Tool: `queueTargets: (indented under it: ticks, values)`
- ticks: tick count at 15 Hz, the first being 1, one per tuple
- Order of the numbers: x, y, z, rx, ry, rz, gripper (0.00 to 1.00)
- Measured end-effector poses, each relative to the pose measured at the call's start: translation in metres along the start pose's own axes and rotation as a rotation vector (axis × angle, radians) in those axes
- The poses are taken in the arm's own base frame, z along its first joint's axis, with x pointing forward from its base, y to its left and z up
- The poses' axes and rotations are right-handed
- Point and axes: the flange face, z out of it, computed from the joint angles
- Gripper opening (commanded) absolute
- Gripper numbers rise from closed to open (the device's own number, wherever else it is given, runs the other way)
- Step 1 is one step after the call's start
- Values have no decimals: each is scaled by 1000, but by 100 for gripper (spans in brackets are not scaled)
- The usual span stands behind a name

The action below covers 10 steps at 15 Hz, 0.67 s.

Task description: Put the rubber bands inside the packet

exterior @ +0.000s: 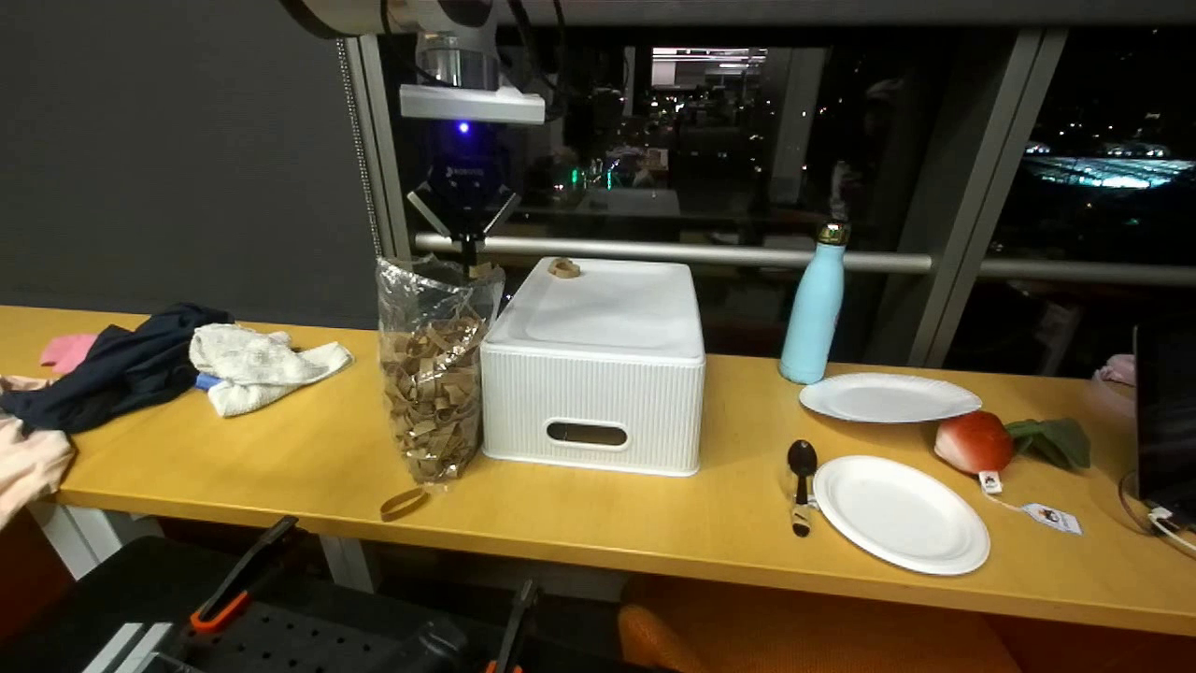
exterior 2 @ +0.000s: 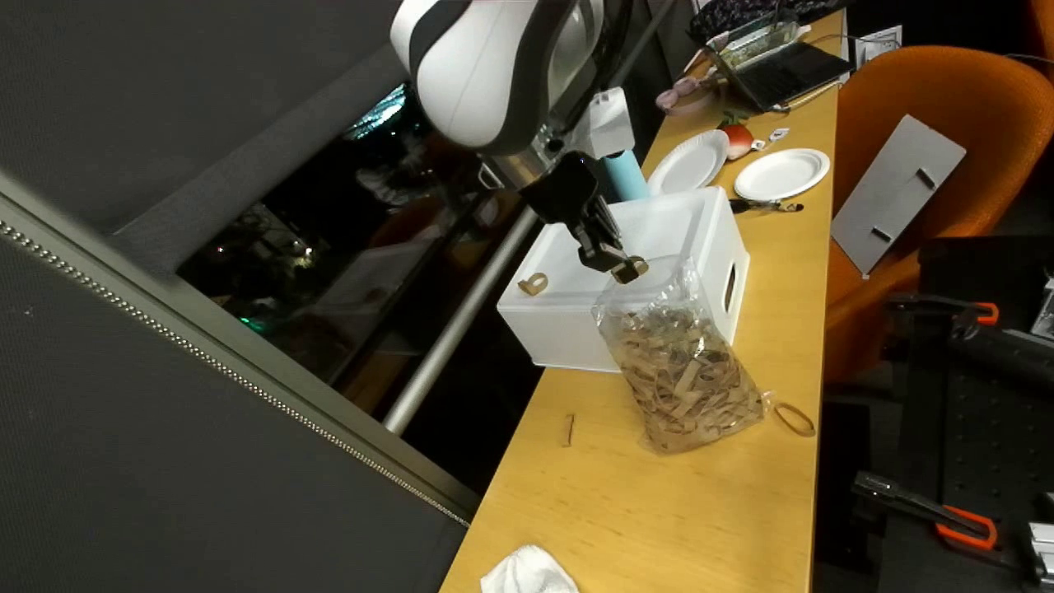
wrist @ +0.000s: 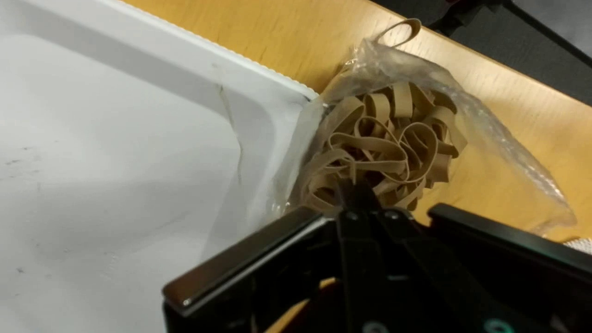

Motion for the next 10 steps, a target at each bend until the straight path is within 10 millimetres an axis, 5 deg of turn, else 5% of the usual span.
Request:
queueTargets:
  ticks: [5, 6, 10]
  values:
    - [17, -28, 5, -4, -2, -55, 0]
    - [19, -32, 5, -5, -2, -62, 26]
    - [22, -38, 4, -4, -2, -72, 47]
